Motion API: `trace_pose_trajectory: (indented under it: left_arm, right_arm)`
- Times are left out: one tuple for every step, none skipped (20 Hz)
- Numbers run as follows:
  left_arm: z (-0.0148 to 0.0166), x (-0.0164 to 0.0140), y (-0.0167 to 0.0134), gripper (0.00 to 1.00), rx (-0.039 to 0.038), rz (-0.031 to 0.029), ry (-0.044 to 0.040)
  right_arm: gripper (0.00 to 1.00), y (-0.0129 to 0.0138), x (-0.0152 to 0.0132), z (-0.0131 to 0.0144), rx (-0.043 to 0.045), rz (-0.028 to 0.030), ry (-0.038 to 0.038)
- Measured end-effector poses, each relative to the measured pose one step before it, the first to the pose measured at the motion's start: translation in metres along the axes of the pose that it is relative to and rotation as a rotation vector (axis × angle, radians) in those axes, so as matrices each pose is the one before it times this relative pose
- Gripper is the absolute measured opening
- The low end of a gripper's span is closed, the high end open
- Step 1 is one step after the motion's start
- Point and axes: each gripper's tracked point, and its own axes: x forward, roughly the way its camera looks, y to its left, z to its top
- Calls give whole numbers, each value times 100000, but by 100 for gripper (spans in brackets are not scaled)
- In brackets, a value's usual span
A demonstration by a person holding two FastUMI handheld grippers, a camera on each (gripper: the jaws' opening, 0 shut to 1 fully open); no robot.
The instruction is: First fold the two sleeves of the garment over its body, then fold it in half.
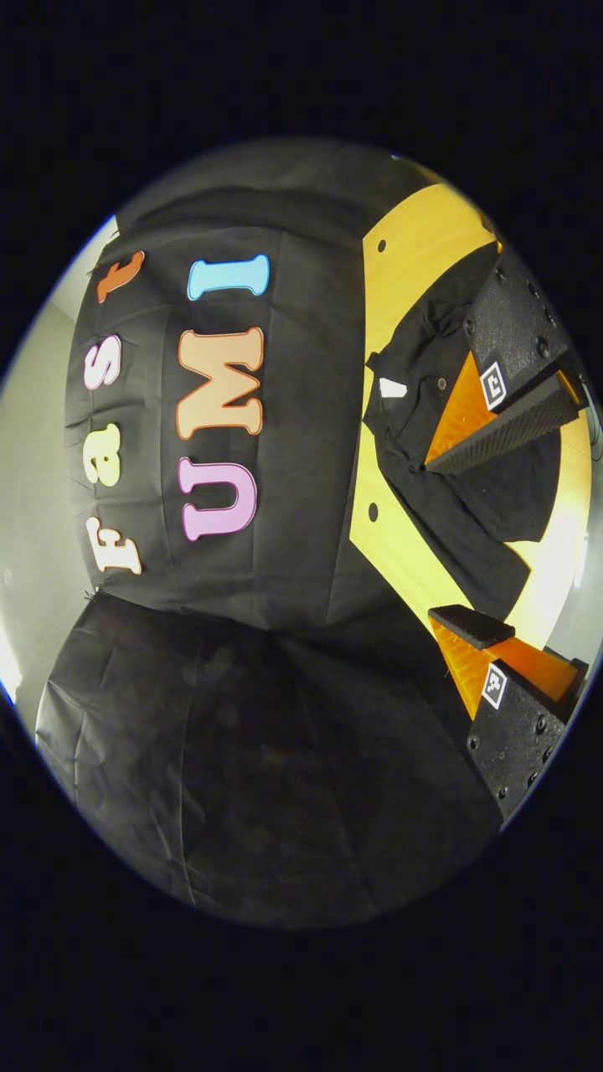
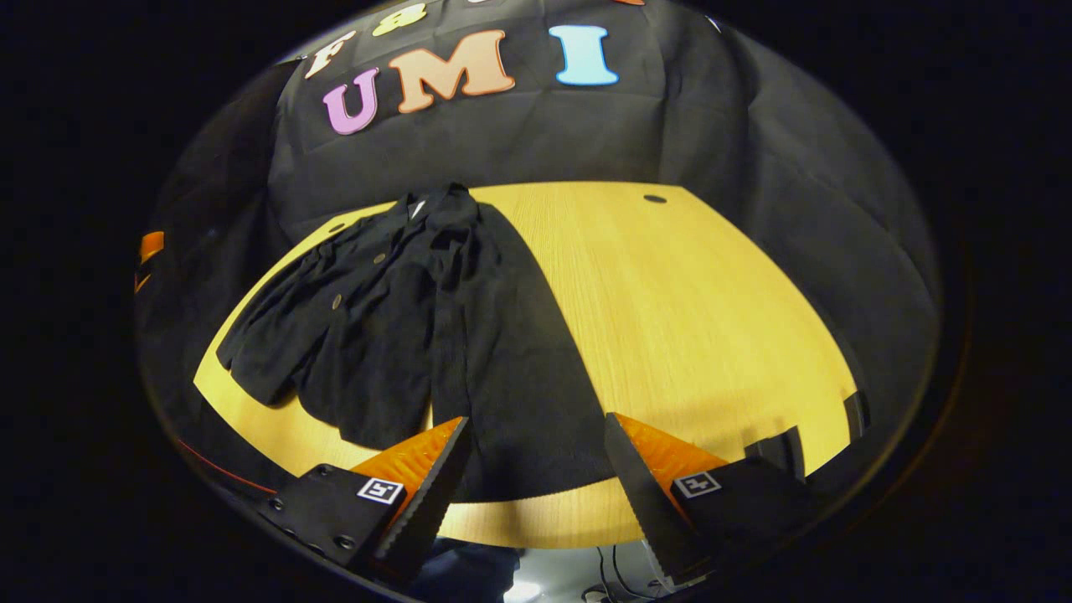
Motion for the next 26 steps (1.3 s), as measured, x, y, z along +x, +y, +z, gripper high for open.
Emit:
trace_pose_trajectory:
  left_arm:
    - [23,-10,-154,93,458,-49,-134]
    - [39,-42,-105,93,739,61,-130]
    - [19,-58,-15,93,773,187,-88]
    - [101,-117,-67,93,512,-54,-171]
    - [4,103,-108,93,334,47,-97]
    - [-42,52,-99,93,233,151,170]
    - [-24,-72,-83,93,325,-179,-51]
    - [54,82,-33,93,495,214,-191]
    - [-52,76,-143,93,461,-45,105]
    - [-8,-11,-170,93,250,-95,89]
    - [116,-18,-7,93,35,-118,-24]
    - [-106,-3,-158,93,-2,-56,326]
    - [-371,-58,-151,93,30,14,498]
    - [-130,-208,-157,93,103,-336,40]
    - [179,-296,-259,93,340,-933,-1240]
    - [189,-142,1,93,481,-200,-655]
    - [24,27,252,92,451,145,-422]
    - [55,-85,141,93,409,83,-166]
    - [17,-102,41,93,432,178,-73]
    - [1,-74,250,93,335,434,95]
    - [-59,-85,180,93,58,296,121]
    - [-50,-72,23,93,-177,126,178]
    - [-21,-51,0,93,-258,-12,190]
    - [-66,-5,-104,93,-203,-156,134]
    - [-46,-44,12,93,-8,-14,134]
    - [72,-72,-14,93,226,19,89]
  right_arm:
    - [99,87,367,-187,297,517,1325]
    - [99,-20,279,-122,403,519,1038]
    - [99,-85,296,-42,227,315,379]
    - [100,-125,211,-44,-15,-15,981]
    - [100,29,207,-173,-145,344,1246]
    - [100,-35,179,-102,-378,263,1060]
    - [97,-149,223,-278,-890,70,1360]
    - [95,-181,190,-314,-1573,-93,1282]
    - [99,-268,88,-158,-2307,-780,503]
    - [99,-129,180,106,-2434,-250,-128]
    - [95,-17,-59,-178,-2143,-344,383]
    - [95,35,45,60,-2134,295,-718]
    - [95,13,22,112,139,442,-886]
    - [95,-36,61,-132,961,156,-707]
    - [95,-57,10,-55,431,-207,-1194]
    - [96,-40,82,-19,-140,-241,-857]
    - [94,122,100,-43,247,-28,-671]
    - [93,189,18,54,274,364,-655]
    - [87,166,-14,23,358,-162,-624]
    - [71,105,-11,46,-92,228,-410]
    - [72,172,173,-69,-285,743,69]
    - [63,119,-168,105,568,-92,-212]
    - [55,286,173,-135,464,501,212]
    - [44,307,39,78,225,691,144]
    - [29,573,-4,-27,570,2067,231]
    - [21,65,11,-22,1137,281,8]
